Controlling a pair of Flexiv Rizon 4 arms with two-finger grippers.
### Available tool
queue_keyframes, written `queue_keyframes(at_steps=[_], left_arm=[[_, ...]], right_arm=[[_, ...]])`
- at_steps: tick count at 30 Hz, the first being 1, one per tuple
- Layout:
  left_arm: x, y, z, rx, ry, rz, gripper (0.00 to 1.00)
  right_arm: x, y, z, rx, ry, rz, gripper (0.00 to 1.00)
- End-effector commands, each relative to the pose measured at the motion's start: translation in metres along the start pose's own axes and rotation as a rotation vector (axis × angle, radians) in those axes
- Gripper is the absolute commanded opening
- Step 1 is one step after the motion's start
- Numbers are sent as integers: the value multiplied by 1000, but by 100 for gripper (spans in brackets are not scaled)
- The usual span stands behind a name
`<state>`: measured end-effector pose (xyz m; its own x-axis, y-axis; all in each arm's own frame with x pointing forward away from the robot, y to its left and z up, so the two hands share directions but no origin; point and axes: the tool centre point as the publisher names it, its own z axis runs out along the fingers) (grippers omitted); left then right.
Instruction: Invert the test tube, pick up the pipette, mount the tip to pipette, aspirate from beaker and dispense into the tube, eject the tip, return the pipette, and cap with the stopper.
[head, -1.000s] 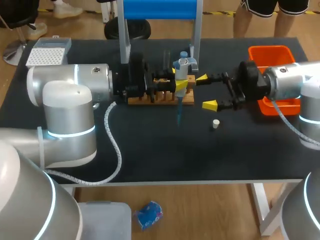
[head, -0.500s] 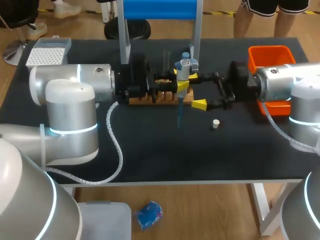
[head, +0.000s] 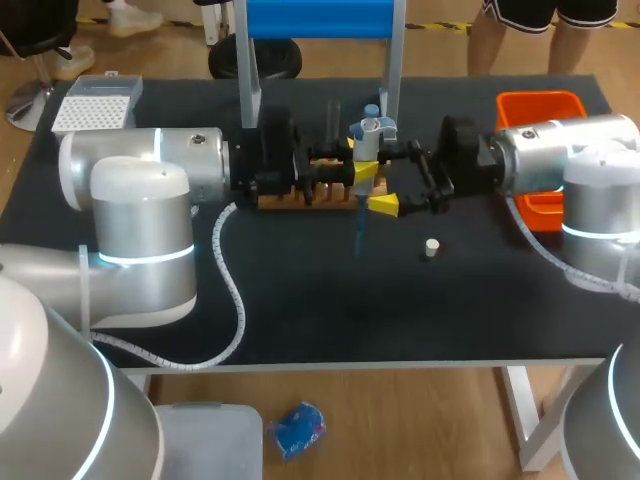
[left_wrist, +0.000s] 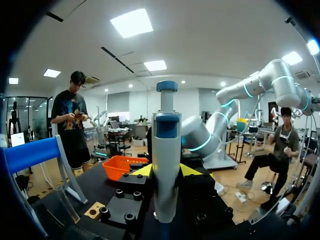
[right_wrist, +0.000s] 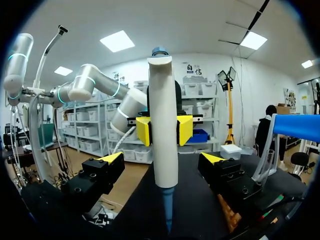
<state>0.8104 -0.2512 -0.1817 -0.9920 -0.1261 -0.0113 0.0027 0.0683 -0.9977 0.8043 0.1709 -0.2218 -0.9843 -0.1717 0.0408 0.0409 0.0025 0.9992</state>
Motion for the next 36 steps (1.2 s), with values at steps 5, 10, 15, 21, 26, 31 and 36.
queue_keyframes(at_steps=[5, 10, 15, 21, 26, 31, 36], left_arm=[[1, 0, 1, 2, -5, 1, 0], [1, 0, 1, 2, -5, 1, 0], [1, 0, 1, 2, -5, 1, 0], [1, 0, 1, 2, -5, 1, 0], [1, 0, 1, 2, -5, 1, 0], [1, 0, 1, 2, -5, 1, 0], [1, 0, 1, 2, -5, 1, 0]], right_arm=[[-9, 0, 10, -1, 22, -1, 88], [-10, 1, 12, -1, 25, -5, 74], [-9, 2, 12, -2, 26, -9, 57], [-6, 3, 13, -4, 25, -10, 49], [-4, 3, 13, -5, 25, -7, 49], [-4, 3, 12, -11, 20, -7, 22], [-4, 3, 12, -17, 20, -7, 0]])
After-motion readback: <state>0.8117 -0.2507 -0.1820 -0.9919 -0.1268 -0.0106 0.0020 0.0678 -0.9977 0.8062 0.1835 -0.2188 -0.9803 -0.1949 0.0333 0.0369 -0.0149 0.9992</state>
